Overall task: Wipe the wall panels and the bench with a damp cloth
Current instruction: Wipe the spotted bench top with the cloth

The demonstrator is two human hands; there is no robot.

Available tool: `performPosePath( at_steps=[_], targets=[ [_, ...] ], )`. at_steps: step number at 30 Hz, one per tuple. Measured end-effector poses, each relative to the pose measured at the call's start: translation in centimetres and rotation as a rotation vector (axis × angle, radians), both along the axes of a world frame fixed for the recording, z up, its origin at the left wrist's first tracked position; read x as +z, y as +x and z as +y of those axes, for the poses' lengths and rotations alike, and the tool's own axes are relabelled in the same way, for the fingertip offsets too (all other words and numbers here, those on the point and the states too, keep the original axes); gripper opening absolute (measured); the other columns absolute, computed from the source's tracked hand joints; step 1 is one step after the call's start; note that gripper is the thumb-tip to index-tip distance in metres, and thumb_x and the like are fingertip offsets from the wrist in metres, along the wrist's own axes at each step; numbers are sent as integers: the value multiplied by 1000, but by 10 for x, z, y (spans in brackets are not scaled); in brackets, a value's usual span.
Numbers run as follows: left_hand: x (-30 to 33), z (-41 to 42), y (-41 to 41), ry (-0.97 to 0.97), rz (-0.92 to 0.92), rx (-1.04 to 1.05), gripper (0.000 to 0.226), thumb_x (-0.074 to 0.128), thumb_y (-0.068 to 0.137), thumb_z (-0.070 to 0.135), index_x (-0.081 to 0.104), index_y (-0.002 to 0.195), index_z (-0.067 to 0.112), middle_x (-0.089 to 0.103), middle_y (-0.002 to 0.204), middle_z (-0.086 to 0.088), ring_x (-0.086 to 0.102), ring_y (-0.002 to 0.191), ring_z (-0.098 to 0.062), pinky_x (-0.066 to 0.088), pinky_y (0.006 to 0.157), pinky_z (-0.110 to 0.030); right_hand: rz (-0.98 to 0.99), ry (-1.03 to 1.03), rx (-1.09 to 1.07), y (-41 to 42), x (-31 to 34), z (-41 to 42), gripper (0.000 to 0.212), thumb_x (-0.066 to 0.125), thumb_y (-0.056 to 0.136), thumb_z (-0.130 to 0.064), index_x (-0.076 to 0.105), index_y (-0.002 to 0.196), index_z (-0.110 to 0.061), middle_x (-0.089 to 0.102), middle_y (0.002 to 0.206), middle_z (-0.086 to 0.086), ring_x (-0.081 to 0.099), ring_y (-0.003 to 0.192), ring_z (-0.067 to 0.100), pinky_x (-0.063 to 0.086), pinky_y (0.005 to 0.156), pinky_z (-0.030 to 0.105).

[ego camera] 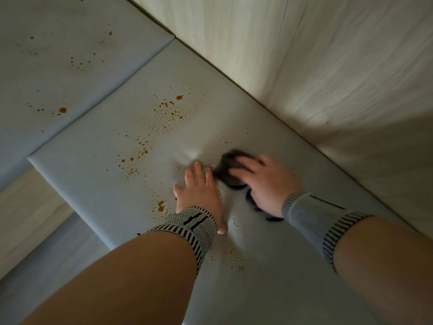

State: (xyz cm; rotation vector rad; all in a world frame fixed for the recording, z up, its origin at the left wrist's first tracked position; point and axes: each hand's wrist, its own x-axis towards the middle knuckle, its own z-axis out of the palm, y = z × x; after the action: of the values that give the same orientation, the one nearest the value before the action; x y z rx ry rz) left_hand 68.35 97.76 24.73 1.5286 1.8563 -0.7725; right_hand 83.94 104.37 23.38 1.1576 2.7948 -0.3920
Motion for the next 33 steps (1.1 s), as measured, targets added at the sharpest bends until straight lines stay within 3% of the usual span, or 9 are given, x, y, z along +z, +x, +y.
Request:
performPosePath(
  at_steps=[4,6,11,17,22,24,29,31,33],
  targets=[
    [-1,0,0,-3,-3,8,146,84,67,56,-26,150,8,-32,157,-19,-19,148,-38,14,118,-59,-241,-143,-787,6,6,34,65,54,93,-25,24,150,-32,16,159,-1,28,134,32,32,109,40],
    [-1,0,0,-7,-11,12,146,84,66,55,-25,151,8,-32,157,-19,-19,148,-38,14,118,-60,-267,-108,-712,-12,11,29,66,53,93,-27,21,150,-30,15,159,1,27,135,32,32,109,41],
    [1,0,0,-3,-16,12,143,84,67,54,-21,153,8,-31,158,-18,-19,148,-37,14,118,-60,-111,-102,-3,-26,14,0,70,60,90,-19,27,150,-34,16,160,-6,31,129,30,33,108,41],
    [-3,0,0,-19,-12,8,145,83,68,55,-27,150,8,-34,156,-19,-20,148,-38,13,119,-60,-339,-165,-740,-17,20,37,69,53,95,-26,16,153,-30,11,160,1,25,135,33,30,110,39],
    [-1,1,0,-13,-15,11,142,83,68,55,-21,152,7,-31,157,-19,-20,148,-38,15,118,-60,-138,-110,-62,-38,20,-6,67,54,92,-17,23,150,-33,13,160,-4,31,129,30,36,106,43],
    [0,0,0,-19,-16,8,142,83,68,55,-20,153,7,-31,157,-19,-20,148,-38,15,118,-60,-155,-94,54,-28,15,6,73,61,89,-17,26,150,-36,14,160,-6,31,130,30,34,108,41],
    [-2,0,0,-18,-23,13,144,83,69,54,-27,149,7,-34,156,-19,-20,148,-38,14,119,-60,-324,-156,-787,-5,16,40,69,55,94,-28,19,152,-32,14,160,1,26,135,34,29,110,40],
    [-2,0,0,-22,-28,16,145,84,69,53,-27,149,7,-34,156,-19,-20,148,-39,14,119,-61,-337,-102,-783,-17,13,23,70,53,94,-29,15,152,-30,12,159,4,26,135,33,31,109,41],
    [-3,1,1,-18,-28,20,144,84,69,53,-26,150,6,-34,156,-19,-20,148,-39,14,118,-61,-249,-77,-529,-32,11,-9,70,52,93,-24,15,152,-30,11,159,2,28,132,32,35,107,43]
  ],
)
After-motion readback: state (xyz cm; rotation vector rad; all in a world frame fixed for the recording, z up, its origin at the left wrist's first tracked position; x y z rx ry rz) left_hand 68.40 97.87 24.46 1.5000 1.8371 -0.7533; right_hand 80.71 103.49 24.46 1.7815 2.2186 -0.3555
